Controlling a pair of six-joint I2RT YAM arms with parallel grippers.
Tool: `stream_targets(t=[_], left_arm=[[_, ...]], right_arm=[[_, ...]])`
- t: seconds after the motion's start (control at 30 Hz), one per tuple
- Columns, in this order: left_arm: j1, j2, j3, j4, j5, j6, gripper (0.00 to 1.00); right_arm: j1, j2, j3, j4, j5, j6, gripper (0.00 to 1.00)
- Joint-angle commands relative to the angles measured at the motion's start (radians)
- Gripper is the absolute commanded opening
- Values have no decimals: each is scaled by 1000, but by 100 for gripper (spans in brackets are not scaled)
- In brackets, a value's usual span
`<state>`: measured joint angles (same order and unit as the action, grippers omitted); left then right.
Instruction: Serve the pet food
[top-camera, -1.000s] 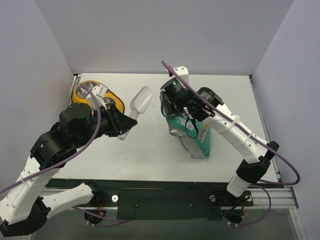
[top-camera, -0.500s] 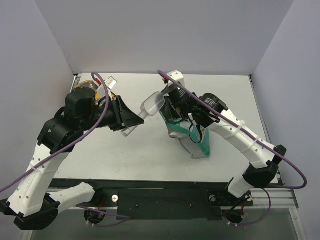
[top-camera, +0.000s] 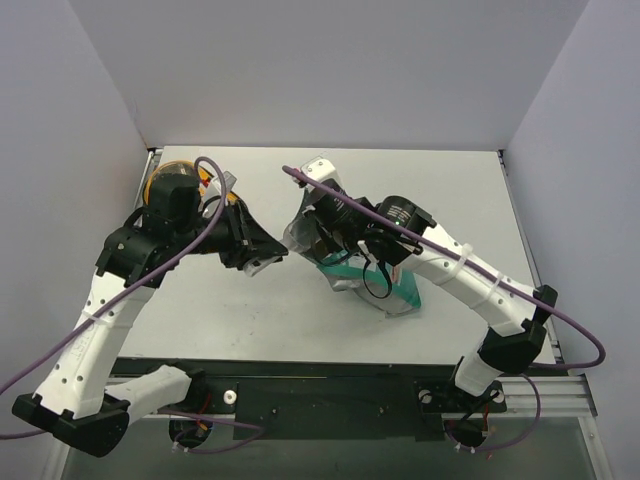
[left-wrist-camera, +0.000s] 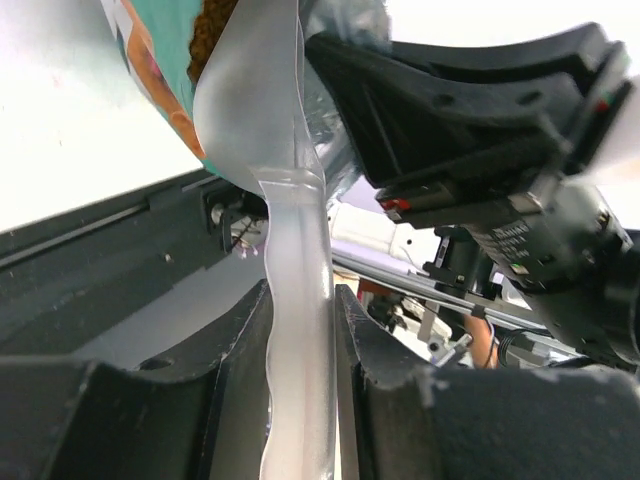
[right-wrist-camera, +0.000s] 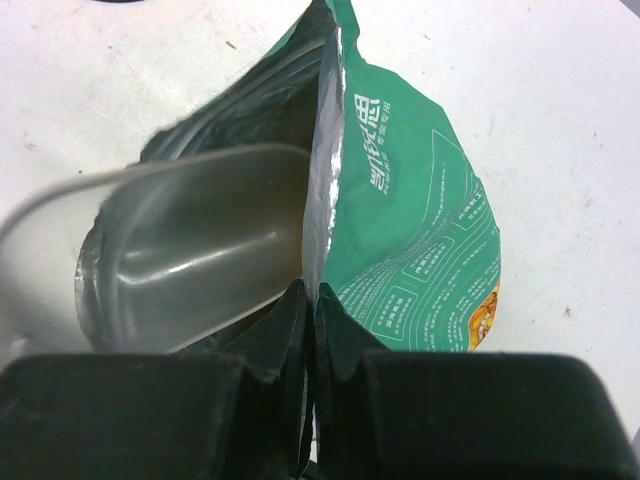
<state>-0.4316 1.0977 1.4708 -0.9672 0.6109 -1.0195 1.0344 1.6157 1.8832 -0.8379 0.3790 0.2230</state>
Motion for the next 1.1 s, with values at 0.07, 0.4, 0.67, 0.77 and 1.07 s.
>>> stream_targets(t=[0.07, 0.4, 0.67, 0.77, 1.07], left_arm=[[25, -15, -81, -27, 92, -54, 0], [68, -41, -239, 12, 86, -351, 0], [45, 92, -241, 98, -3, -358, 0], [8, 149, -257, 126, 0, -312, 0], [-107, 238, -313, 370, -43, -176, 0]], right_arm=[[35, -34, 4, 2, 35, -54, 0], [53, -34, -38, 26, 46, -86, 0], [49, -57, -107, 66, 55, -77, 0], [43, -69, -134, 75, 46, -71, 0], [6, -114, -191, 85, 44, -44, 0]])
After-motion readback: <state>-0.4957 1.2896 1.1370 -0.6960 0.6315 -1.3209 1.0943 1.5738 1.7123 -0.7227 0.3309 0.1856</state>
